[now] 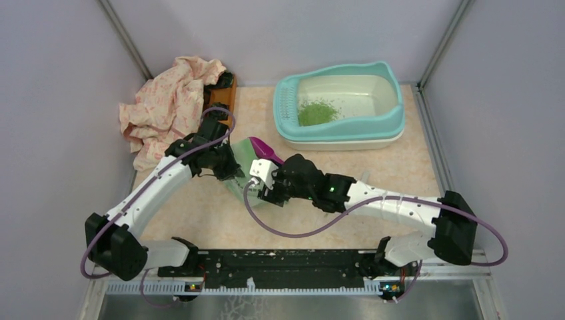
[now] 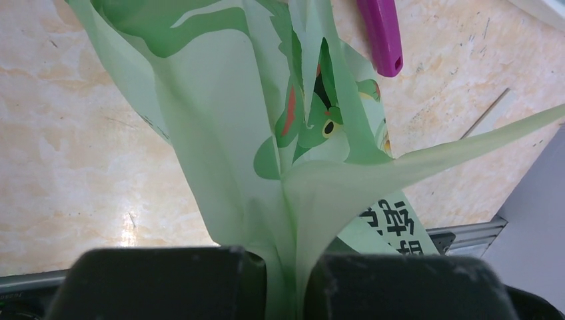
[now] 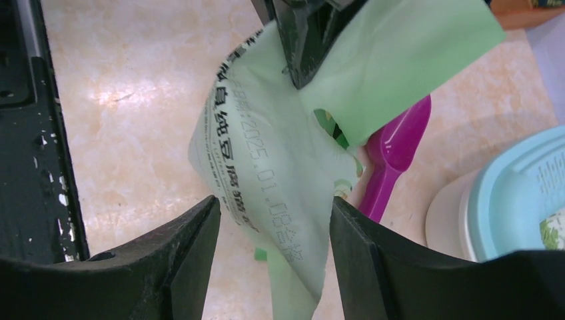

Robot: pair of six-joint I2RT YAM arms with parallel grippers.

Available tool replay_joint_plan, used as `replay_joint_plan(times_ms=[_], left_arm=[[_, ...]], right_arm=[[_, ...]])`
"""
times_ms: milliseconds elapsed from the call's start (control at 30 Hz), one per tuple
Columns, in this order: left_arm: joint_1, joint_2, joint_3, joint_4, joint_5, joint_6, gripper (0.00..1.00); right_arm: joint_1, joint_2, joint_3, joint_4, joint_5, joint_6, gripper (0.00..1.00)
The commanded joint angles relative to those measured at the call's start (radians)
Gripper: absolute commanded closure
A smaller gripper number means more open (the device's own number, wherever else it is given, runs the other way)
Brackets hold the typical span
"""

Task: Fill the litter box with clean litter
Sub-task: Close the cat litter bag at the center of the board.

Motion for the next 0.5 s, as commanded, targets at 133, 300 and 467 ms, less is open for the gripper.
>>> replay_joint_plan(times_ms=[133, 300, 467], left_arm=[[0.033, -0.031, -0.01, 0.109, 0.054, 0.025, 1.0], [0.044, -0.034, -0.011, 0.114, 0.074, 0.019, 1.0], [0.046, -0.05, -0.012, 0.111, 0.083, 0.014, 1.0]], right_arm=[[0.062, -0.053, 0.079, 0.065, -0.119, -0.055, 0.39], [0.084, 0.021, 0.113, 0.053, -0.175, -0.052, 0.39], [0.082, 0.115, 0.137, 0.074, -0.154, -0.049, 0.39]])
